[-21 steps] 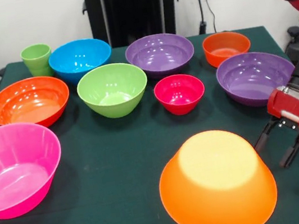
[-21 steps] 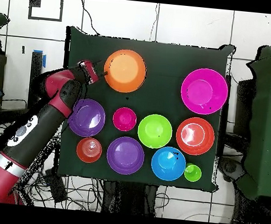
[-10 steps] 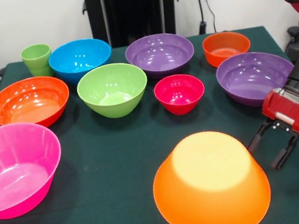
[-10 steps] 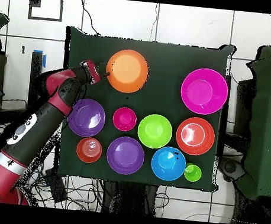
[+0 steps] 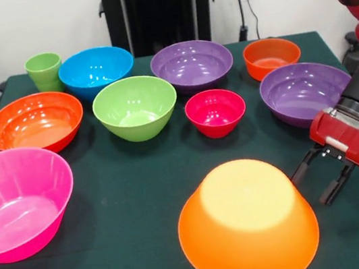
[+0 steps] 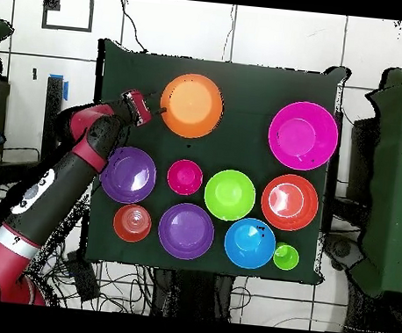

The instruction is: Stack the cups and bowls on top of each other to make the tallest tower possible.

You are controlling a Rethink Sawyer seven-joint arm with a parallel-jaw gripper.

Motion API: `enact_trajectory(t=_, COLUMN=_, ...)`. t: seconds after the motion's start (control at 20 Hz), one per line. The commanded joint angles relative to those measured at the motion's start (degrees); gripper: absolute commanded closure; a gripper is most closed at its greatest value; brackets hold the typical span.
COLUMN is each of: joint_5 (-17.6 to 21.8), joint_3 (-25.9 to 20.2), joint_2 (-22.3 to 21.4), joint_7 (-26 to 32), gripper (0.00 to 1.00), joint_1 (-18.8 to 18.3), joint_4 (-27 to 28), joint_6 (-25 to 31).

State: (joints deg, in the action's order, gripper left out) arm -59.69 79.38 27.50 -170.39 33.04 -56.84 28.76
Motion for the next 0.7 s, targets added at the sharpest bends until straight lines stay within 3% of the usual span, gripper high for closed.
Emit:
enact_trajectory(t=0.05, joint_5=0.36, joint_3=-3.23, joint_2=1.97, joint_7=-16.66, gripper=0.00, joint_1=-1.72, joint_4=4.92, joint_6=9.64)
enact_trajectory(t=0.7, joint_5=1.05, joint_3=-2.53, joint_2=2.25, joint_7=-15.48, gripper=0.00, joint_1=-2.38, joint_4=3.40, joint_6=11.44)
